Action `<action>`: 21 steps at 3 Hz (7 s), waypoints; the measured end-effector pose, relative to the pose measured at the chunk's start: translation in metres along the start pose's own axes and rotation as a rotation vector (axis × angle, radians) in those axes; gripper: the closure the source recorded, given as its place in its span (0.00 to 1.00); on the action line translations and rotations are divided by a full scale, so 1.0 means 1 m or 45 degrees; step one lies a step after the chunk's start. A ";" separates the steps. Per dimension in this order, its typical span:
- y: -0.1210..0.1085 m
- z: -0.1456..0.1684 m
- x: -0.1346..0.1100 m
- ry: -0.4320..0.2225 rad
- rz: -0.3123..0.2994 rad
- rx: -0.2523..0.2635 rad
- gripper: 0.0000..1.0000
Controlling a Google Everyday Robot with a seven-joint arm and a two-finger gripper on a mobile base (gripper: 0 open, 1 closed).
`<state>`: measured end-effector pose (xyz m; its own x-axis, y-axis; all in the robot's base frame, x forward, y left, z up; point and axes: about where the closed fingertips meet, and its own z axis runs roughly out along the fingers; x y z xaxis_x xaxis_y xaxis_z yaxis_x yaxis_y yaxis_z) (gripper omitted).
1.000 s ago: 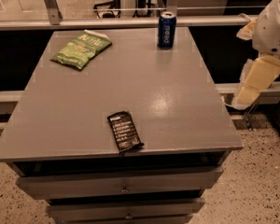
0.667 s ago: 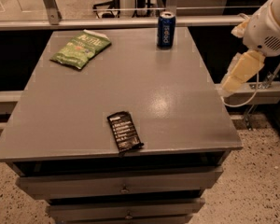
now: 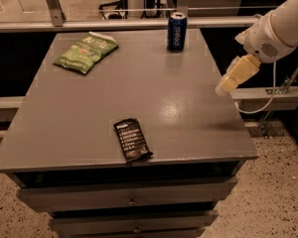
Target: Move pepsi can near rxbar chocolate
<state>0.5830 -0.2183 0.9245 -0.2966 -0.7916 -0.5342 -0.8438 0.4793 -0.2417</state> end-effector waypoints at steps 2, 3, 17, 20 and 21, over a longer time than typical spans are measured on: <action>-0.032 0.025 -0.024 -0.282 0.119 0.016 0.00; -0.049 0.040 -0.029 -0.372 0.145 0.021 0.00; 0.015 0.027 -0.094 -0.778 0.128 -0.578 1.00; 0.087 0.058 -0.109 -0.718 0.060 -0.498 1.00; 0.098 0.063 -0.105 -0.737 0.051 -0.472 1.00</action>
Offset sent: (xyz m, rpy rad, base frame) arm 0.0547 0.0117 0.0051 0.3041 -0.1024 -0.0475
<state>0.5600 -0.0644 0.9063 -0.1311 -0.3964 -0.9087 -0.9650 0.2609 0.0254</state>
